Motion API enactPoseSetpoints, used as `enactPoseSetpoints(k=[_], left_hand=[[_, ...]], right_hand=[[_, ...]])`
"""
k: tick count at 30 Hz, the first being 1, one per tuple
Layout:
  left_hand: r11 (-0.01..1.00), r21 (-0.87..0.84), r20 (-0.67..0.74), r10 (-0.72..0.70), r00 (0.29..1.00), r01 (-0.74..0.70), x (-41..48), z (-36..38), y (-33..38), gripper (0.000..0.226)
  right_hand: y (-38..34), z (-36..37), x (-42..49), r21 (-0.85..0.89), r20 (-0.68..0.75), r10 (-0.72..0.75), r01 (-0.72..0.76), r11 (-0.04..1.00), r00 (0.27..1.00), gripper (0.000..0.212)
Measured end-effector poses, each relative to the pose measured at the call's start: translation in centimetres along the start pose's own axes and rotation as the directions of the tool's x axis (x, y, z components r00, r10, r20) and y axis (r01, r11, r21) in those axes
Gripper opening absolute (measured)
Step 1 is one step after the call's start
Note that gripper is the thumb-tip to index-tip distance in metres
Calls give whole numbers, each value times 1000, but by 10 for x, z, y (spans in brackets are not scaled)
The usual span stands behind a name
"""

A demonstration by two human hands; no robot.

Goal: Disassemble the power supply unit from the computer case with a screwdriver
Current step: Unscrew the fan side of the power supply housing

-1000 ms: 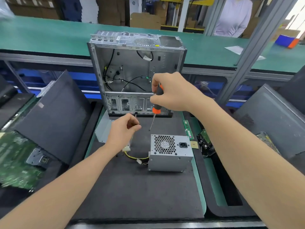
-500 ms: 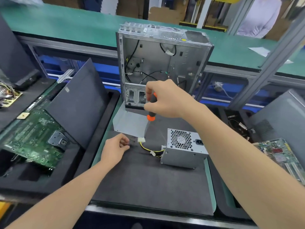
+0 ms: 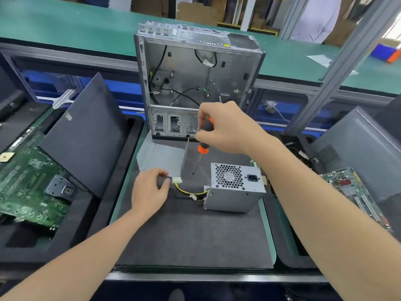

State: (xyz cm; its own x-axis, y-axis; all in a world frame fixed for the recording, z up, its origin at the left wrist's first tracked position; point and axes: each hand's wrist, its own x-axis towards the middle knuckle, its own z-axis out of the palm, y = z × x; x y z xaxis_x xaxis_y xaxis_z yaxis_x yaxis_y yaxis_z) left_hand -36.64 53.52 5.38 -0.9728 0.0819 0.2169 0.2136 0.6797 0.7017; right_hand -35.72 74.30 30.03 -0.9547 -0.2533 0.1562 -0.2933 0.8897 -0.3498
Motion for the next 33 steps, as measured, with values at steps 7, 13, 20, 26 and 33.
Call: enactPoseSetpoints(k=[7, 13, 20, 26, 33], left_hand=[[936, -284, 59, 233, 971, -208, -10, 14, 88, 17], [936, -330, 133, 176, 975, -124, -15, 13, 105, 31], [914, -388, 345, 28, 938, 115, -29, 13, 107, 32], [881, -459, 274, 17, 962, 115, -38, 15, 113, 23], [851, -489, 305, -41, 951, 193, -40, 19, 117, 32]], right_hand=[[5, -16, -8, -13, -39, -9, 8, 1000, 999, 13], [17, -31, -30, -36, -57, -17, 15, 999, 998, 14], [26, -33, -50, -28, -70, -20, 18, 999, 997, 13], [28, -28, -56, -16, -46, -29, 29, 999, 998, 13], [29, -27, -60, -1, -60, -34, 34, 999, 998, 12]])
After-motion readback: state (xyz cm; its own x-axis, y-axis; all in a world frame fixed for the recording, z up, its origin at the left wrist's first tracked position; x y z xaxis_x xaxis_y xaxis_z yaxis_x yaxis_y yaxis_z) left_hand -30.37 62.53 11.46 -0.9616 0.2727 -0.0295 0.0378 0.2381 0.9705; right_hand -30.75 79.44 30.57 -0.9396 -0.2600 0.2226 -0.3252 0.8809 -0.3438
